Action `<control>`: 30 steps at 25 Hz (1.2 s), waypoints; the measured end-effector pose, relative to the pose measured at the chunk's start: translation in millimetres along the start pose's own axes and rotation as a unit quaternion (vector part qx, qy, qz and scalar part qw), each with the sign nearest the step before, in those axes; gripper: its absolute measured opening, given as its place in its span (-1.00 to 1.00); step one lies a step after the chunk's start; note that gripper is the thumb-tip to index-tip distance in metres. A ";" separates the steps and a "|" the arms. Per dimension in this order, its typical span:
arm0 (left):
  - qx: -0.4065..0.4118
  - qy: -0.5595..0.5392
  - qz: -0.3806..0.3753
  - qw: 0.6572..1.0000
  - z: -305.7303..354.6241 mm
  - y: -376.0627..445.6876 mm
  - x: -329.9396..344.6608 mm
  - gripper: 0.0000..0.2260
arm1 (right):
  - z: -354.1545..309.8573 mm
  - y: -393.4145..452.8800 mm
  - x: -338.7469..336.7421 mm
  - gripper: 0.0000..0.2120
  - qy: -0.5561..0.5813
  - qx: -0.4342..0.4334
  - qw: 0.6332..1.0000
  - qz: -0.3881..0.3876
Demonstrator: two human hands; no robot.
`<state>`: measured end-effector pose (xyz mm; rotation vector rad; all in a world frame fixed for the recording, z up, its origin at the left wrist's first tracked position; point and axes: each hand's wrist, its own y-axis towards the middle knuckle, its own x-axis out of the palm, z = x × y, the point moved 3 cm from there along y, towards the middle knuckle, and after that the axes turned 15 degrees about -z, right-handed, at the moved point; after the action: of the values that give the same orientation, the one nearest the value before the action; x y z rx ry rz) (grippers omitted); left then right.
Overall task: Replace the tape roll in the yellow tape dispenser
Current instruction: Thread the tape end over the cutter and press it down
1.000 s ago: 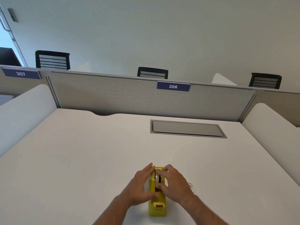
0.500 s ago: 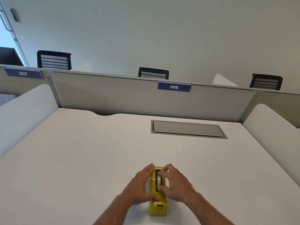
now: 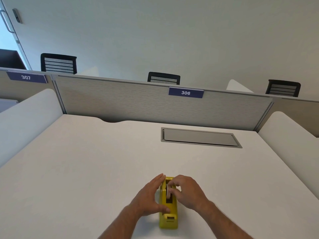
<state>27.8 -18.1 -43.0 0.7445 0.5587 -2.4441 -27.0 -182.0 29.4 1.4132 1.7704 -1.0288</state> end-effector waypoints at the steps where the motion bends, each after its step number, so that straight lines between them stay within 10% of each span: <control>1: 0.003 -0.006 0.002 1.000 0.1 -0.9 -0.5 0.07 | 0.0 0.0 0.0 -0.84 0.003 -0.001 1.000 0.003; 10: 0.019 -0.028 0.002 0.999 10.4 -3.7 -1.9 -0.29 | 2.7 -0.1 7.1 -0.51 -0.030 0.000 0.998 -0.048; 30: -0.035 -0.034 0.059 0.997 18.9 0.9 -6.8 -0.46 | 4.4 3.1 1.4 -0.83 0.013 -0.016 1.000 -0.006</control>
<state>25.9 -26.1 -24.6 0.6438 0.5554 -2.3204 -24.2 -184.9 25.4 1.4043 1.8084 -0.9870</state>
